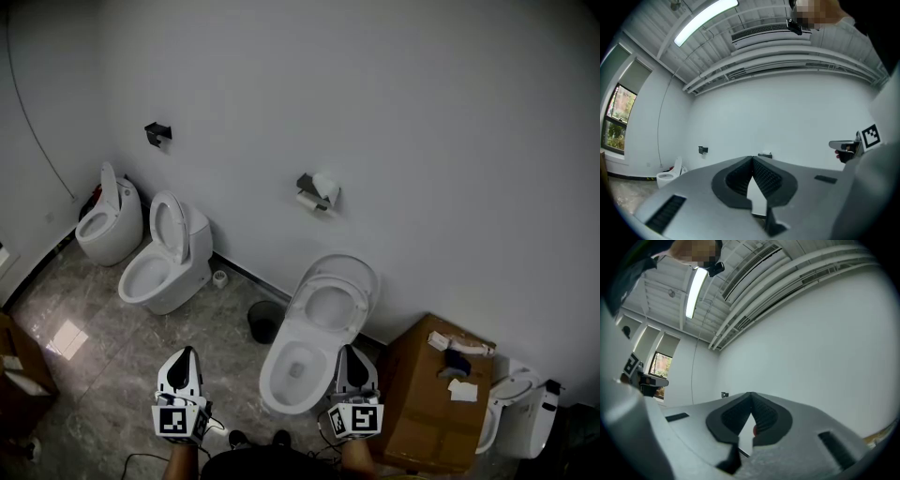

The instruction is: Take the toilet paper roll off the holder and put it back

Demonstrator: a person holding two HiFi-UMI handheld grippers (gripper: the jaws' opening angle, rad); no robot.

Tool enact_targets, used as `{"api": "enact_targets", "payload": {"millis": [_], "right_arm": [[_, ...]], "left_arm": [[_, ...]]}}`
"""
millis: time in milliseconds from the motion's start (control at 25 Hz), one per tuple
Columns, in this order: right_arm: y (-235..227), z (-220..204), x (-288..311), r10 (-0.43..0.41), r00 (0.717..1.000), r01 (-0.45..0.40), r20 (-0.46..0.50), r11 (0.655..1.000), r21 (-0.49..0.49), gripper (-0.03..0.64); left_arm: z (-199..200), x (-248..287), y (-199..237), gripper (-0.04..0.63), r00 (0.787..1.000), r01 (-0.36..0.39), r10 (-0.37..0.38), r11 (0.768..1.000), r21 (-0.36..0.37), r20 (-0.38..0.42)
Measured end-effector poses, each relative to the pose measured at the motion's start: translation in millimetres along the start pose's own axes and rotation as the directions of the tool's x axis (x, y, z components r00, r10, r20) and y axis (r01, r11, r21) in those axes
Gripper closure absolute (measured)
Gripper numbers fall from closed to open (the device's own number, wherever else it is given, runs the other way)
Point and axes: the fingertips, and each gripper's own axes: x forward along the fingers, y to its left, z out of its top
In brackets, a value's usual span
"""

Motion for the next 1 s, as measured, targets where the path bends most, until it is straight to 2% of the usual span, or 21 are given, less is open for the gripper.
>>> {"api": "enact_targets", "payload": {"millis": [800, 1000], "right_arm": [[3.0, -0.4, 5.0, 0.017, 1.000, -0.017, -0.008, 1.000, -0.006, 0.607], [7.0, 1.9, 6.7, 0.034, 0.999, -0.034, -0.011, 0.999, -0.006, 0.549]], "left_arm": [[3.5, 3.6, -3.8, 0.592, 1.000, 0.012, -0.012, 1.000, -0.009, -0.001], [5.7, 4.2, -4.9, 0.592, 1.000, 0.018, -0.018, 1.000, -0.007, 0.001]]}}
